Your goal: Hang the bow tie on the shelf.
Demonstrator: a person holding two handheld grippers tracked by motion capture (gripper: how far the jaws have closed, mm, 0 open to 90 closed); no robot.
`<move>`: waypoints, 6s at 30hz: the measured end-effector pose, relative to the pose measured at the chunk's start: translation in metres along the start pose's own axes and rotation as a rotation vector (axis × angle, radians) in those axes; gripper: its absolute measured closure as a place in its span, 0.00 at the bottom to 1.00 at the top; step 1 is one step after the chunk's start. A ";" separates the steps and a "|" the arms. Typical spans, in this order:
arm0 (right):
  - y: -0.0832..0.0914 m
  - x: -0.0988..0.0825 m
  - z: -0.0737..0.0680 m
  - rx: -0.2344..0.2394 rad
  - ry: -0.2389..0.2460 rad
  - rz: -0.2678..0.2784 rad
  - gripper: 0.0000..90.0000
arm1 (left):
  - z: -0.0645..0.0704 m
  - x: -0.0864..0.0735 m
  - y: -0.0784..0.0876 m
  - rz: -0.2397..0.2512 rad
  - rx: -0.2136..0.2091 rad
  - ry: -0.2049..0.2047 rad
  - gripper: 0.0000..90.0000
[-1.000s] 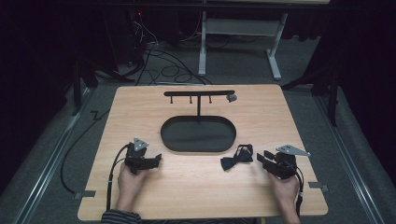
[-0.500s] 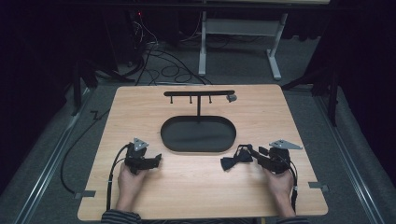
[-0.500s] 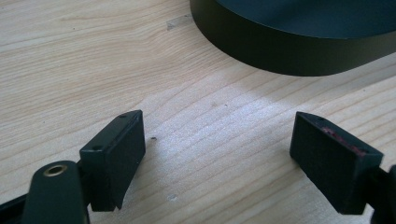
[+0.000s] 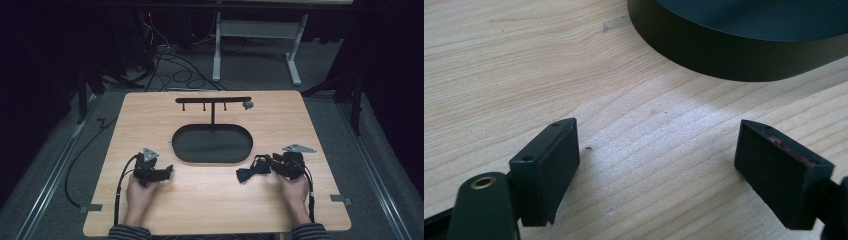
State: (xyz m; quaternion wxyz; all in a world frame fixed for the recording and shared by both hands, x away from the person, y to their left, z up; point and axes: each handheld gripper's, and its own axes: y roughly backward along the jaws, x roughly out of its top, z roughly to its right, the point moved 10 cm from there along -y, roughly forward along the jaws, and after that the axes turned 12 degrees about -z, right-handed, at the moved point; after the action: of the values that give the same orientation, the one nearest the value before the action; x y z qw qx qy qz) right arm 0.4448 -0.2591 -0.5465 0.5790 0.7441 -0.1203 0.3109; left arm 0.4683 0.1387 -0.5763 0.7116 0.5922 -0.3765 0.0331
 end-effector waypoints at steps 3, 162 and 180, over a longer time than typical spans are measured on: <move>-0.002 -0.001 0.001 0.002 -0.003 -0.007 0.72 | 0.000 0.000 0.000 -0.001 -0.001 0.000 0.21; 0.030 0.182 -0.046 -0.068 0.211 0.187 0.93 | 0.000 0.000 0.000 0.002 0.000 0.001 0.21; 0.029 0.175 -0.041 -0.036 0.168 0.188 0.89 | 0.000 0.000 0.000 0.002 0.000 0.001 0.21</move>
State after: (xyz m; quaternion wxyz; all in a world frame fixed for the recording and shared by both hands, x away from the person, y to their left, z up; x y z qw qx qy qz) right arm 0.5516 -0.1981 -0.4126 0.5686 0.6905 -0.1460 0.4226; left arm 0.4683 0.1384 -0.5763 0.7117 0.5919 -0.3768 0.0340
